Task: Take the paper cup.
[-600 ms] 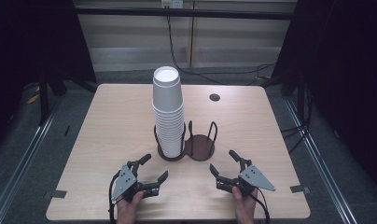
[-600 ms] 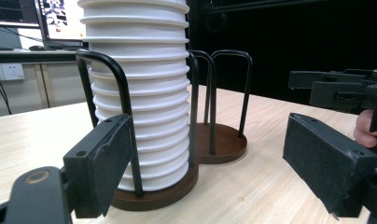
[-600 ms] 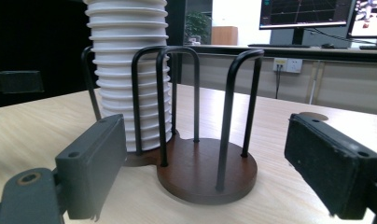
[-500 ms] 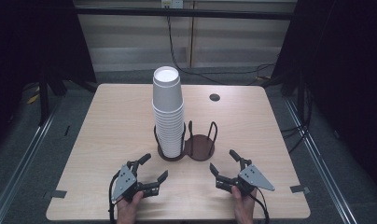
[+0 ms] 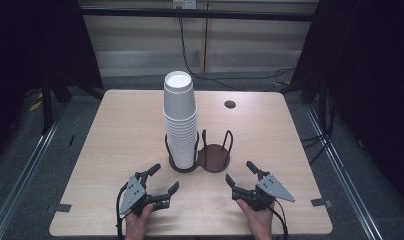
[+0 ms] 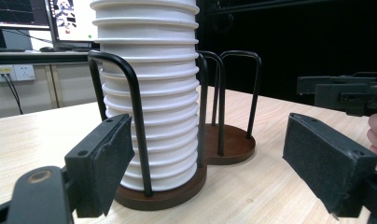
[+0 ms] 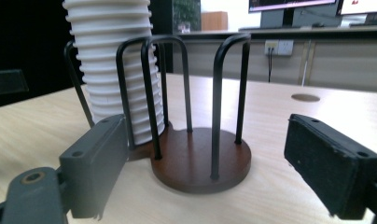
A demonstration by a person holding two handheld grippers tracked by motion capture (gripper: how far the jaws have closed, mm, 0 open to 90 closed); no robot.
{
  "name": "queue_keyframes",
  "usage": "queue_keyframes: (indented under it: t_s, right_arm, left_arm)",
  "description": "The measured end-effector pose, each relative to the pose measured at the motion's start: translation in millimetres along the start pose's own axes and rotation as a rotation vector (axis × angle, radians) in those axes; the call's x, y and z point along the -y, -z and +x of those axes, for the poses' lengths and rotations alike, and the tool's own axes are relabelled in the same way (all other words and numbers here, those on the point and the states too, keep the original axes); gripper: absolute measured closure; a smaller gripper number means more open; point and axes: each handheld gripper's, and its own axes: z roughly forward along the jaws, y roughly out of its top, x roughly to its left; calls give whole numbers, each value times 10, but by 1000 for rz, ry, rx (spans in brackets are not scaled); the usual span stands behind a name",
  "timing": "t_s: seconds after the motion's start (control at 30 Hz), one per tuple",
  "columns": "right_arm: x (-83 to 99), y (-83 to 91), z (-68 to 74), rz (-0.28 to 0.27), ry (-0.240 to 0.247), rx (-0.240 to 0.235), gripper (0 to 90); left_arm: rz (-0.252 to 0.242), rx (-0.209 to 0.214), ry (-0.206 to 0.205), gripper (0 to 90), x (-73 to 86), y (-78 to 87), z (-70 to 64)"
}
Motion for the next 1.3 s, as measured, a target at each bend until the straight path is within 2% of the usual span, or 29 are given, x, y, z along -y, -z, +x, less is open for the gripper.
queue_keyframes:
  t_s: [0.07,0.17,0.2,0.23,0.3,0.47,0.5,0.6,0.67,0.8,0.93,1.03,1.23,1.27,1.3]
  right_arm:
    - [-11,-6,6,6,0,-18,174]
    - [-99,-37,33,59,9,-45,194]
    - [-131,-40,43,64,16,-54,205]
    - [-131,-40,43,64,16,-54,205]
    - [-188,-50,61,68,12,-79,236]
    - [-261,-115,112,113,30,-137,253]
    - [-271,-122,122,120,24,-146,255]
    - [-313,-126,141,125,11,-161,260]
    - [-360,-126,150,135,5,-167,259]
    - [-462,-144,152,154,4,-176,254]
    - [-603,-175,153,158,-17,-211,246]
    - [-712,-212,163,154,6,-213,217]
    - [-923,-315,189,177,4,-274,207]
    - [-951,-332,192,179,7,-288,207]
    - [-976,-344,193,187,6,-306,208]
  left_arm:
    - [2,-9,-14,160,-3,4,9]
    - [-1,3,3,159,0,-1,-1]
    - [2,-18,-19,159,-4,8,10]
    - [0,0,-1,159,0,0,1]
    - [1,-6,-22,159,-5,3,15]
    - [-1,-4,-4,159,-1,2,3]
    - [1,-8,-14,158,-3,5,9]
    - [-2,5,4,157,1,0,-1]
    - [3,1,-24,157,-5,7,18]
    - [3,0,-24,159,-5,8,18]
    - [4,1,-24,161,-5,8,18]
    - [4,1,-24,161,-5,8,18]
    - [4,1,-25,162,-5,9,19]
    - [2,-7,-5,162,0,11,6]
    - [2,-17,-2,162,0,16,4]
